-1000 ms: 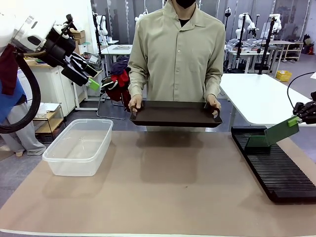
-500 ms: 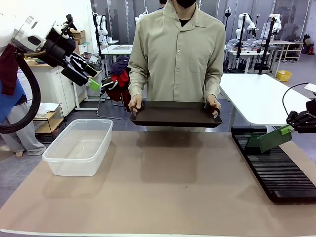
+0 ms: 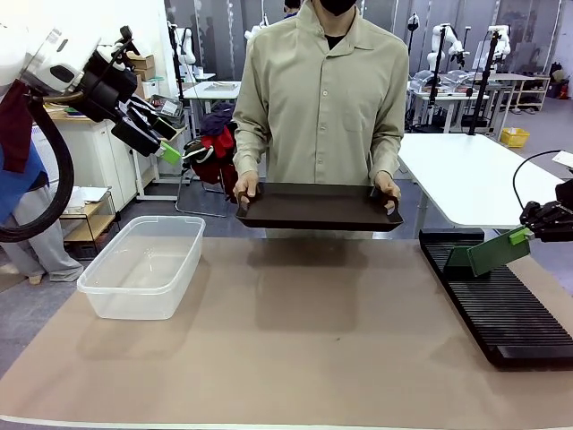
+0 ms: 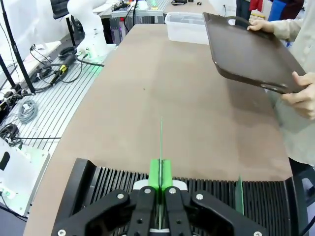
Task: Sort PCBs into racks and boxes based on the side picked up.
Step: If the short side of the Blank PCB is picked up, insert it into the PCB Rack ; if the long side is picked up, place it in the Organizing box.
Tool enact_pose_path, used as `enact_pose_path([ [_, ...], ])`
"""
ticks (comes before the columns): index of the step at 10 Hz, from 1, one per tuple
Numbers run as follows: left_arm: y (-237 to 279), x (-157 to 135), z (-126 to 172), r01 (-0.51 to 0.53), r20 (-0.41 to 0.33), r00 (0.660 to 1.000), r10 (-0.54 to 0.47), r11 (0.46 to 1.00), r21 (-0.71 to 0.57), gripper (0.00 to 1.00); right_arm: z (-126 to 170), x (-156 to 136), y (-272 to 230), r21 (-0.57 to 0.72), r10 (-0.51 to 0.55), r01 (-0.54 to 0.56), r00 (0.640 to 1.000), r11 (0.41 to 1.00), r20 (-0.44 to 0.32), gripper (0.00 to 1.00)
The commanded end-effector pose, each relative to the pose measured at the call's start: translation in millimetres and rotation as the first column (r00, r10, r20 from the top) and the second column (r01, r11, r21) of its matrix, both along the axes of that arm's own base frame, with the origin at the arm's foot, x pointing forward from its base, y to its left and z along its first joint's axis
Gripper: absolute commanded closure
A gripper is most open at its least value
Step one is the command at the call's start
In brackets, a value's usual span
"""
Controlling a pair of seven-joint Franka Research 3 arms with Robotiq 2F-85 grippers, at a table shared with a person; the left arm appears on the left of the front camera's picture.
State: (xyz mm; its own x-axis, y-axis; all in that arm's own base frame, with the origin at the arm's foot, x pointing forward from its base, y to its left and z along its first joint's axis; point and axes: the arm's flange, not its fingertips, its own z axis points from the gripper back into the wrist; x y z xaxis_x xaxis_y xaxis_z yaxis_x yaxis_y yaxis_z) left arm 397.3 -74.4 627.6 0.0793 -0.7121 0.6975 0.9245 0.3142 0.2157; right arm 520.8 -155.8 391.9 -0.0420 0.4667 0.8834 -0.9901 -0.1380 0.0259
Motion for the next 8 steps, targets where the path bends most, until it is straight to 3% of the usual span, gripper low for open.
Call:
enact_pose_path([
  [1,0.8,0.2,-2.5,0.015,0.001,1.0,-0.015,1.0,-0.013,0.0,-7.8,0.1,-1.2,0.022,0.011,-0.01,0.999,1.0,-0.035,0.98],
  [8,0.8,0.2,-2.5,0.015,0.001,1.0,-0.015,1.0,-0.013,0.0,-39.6,-25.7,-10.0,-0.012,0.092,-0.092,0.996,0.996,0.022,0.98],
])
